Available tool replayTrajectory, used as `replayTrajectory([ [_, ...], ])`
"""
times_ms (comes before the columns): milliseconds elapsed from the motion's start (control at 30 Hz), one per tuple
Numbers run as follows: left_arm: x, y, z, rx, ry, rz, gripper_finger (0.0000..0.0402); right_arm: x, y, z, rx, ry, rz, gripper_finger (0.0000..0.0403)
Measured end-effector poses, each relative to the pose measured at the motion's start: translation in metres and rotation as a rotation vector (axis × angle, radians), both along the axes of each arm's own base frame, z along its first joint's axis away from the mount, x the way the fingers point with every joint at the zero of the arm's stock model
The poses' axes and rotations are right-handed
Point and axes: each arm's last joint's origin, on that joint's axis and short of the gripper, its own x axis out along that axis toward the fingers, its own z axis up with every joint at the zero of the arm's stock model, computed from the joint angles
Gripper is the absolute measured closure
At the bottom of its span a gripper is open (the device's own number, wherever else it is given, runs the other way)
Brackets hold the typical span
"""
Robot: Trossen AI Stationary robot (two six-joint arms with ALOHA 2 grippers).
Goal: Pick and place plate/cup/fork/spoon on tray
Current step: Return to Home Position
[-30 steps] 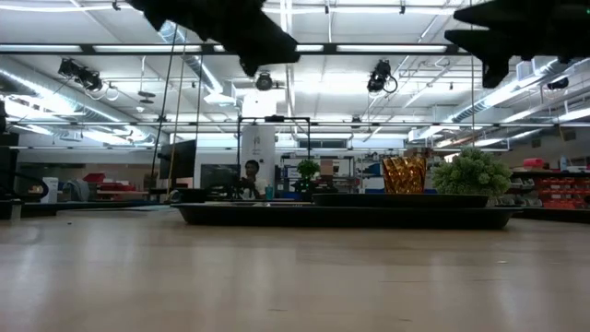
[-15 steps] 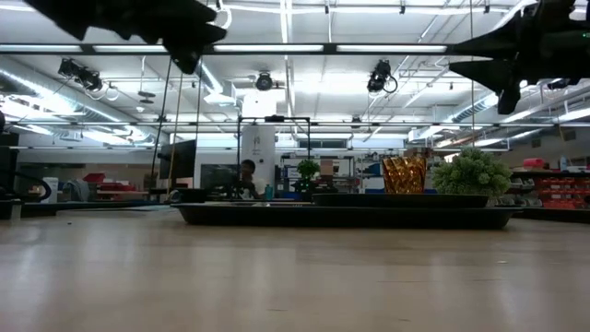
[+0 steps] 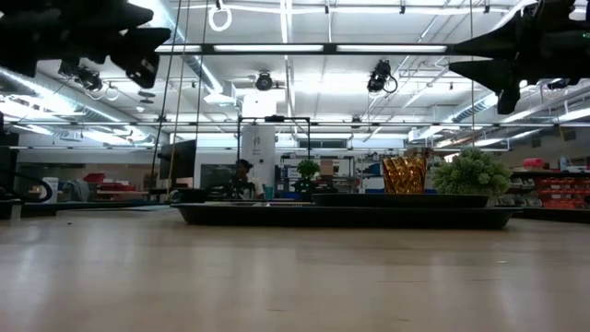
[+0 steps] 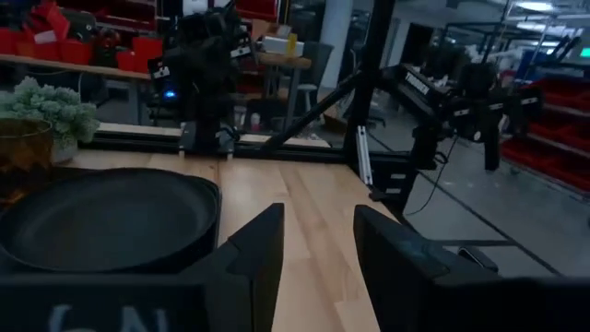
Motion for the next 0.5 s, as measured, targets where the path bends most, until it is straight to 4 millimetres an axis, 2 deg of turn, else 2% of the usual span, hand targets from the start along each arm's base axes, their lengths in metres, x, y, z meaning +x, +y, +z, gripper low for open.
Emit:
replayTrajectory([
  [300, -0.023, 0.001, -0.016, -0.026, -0.071, 0.001, 0.026, 0.0, 0.0, 0.0, 0.0, -0.001, 0.0, 0.0252],
  [500, -0.027, 0.001, -0.014, -0.031, -0.107, 0.002, 0.026, 0.0, 0.0, 0.0, 0.0, -0.001, 0.0, 0.0252],
])
